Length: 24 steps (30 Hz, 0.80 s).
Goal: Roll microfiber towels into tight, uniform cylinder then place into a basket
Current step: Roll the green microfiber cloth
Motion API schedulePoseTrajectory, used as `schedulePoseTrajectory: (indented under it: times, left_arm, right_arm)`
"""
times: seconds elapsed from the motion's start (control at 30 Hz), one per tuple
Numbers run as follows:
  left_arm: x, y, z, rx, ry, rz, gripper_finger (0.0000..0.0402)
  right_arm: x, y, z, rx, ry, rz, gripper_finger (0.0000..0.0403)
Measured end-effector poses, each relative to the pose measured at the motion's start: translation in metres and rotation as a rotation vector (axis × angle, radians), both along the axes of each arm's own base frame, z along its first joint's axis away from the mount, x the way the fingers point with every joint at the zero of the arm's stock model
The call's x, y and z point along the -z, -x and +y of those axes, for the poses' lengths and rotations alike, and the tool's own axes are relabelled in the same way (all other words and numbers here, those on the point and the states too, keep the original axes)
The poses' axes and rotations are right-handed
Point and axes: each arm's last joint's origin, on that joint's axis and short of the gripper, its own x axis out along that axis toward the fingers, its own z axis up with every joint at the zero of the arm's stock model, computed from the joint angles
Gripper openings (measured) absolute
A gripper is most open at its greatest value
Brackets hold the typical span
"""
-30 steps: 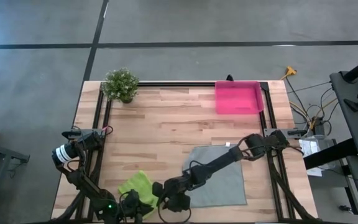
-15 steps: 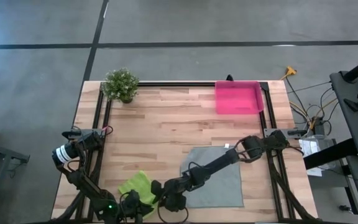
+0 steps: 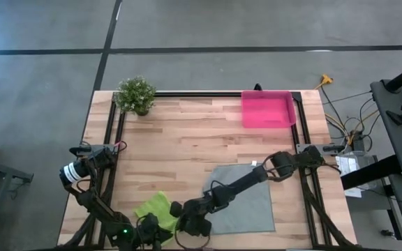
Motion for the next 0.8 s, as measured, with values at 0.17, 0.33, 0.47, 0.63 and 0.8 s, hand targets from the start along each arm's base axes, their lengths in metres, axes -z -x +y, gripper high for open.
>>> schedulePoseTrajectory:
  times: [0.17,0.33,0.47,0.63,0.8]
  left_arm:
    - [-0.016,-0.004,-0.005,0.148,-0.259,-0.034,0.0015]
    - [-0.02,-0.01,-0.008,0.268,-0.43,-0.017,0.0025]
    - [-0.021,-0.009,-0.01,0.325,-0.502,-0.01,0.0026]
    - [-0.026,-0.006,-0.01,0.386,-0.589,-0.006,0.0027]
    - [-0.044,-0.002,-0.004,0.449,-0.635,0.041,0.003]
  right_arm:
    - [-0.004,-0.011,-0.021,0.037,-0.223,0.282,0.001]
    - [0.0,-0.02,-0.031,0.174,-0.354,0.444,0.001]
    - [0.012,-0.026,-0.032,0.319,-0.5,0.625,0.0011]
    - [0.03,-0.029,-0.033,0.397,-0.626,0.779,0.0011]
    - [0.034,-0.03,-0.035,0.427,-0.663,0.817,0.0012]
